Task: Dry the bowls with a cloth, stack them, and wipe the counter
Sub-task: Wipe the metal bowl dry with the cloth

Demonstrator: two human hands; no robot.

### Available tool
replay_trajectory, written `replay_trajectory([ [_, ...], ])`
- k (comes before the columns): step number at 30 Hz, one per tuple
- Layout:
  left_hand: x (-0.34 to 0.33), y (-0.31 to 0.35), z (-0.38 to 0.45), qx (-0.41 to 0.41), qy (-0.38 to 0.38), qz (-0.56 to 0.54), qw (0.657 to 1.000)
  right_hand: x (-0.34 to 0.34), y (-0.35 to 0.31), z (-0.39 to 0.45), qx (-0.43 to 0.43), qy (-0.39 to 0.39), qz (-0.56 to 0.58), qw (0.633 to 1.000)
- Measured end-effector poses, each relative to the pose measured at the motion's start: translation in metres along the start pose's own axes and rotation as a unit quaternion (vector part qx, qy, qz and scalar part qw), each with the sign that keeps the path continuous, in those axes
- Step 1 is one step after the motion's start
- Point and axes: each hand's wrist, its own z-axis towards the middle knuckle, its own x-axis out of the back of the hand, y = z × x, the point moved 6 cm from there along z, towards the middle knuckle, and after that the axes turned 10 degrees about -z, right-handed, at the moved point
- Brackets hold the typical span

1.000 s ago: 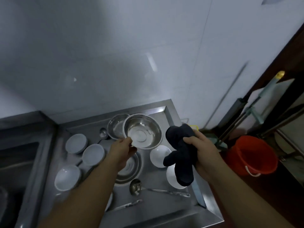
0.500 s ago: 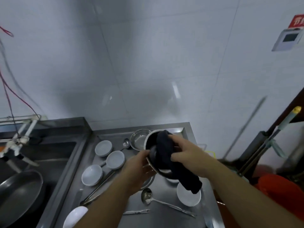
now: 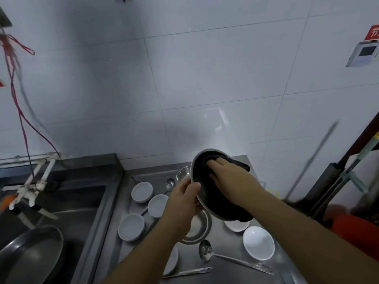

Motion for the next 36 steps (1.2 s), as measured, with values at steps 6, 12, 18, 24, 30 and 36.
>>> replay_trajectory([
  [6, 0.035, 0.024, 0.005, -0.06, 0.068, 0.045, 0.995, -0.028, -0.02, 0.005, -0.163, -0.077, 0.036, 0.983],
  [12, 0.052, 0.024, 0.001, -0.044, 0.081, 0.015, 0.996, -0.04, -0.059, -0.013, -0.125, -0.227, 0.142, 0.955],
  [18, 0.053, 0.011, 0.002, 0.04, 0.054, -0.032, 0.997, -0.038, -0.073, -0.02, -0.117, -0.215, 0.399, 0.883],
  [24, 0.043, 0.005, -0.002, 0.062, 0.032, -0.075, 0.995, -0.028, -0.045, 0.012, -0.012, -0.042, 0.083, 0.996],
  [30, 0.034, 0.039, 0.014, -0.041, 0.04, 0.033, 0.998, -0.034, -0.038, 0.011, -0.076, -0.183, -0.056, 0.978],
  [36, 0.032, 0.04, 0.01, -0.038, 0.014, 0.085, 0.996, -0.03, -0.035, -0.02, -0.063, -0.279, 0.097, 0.953],
])
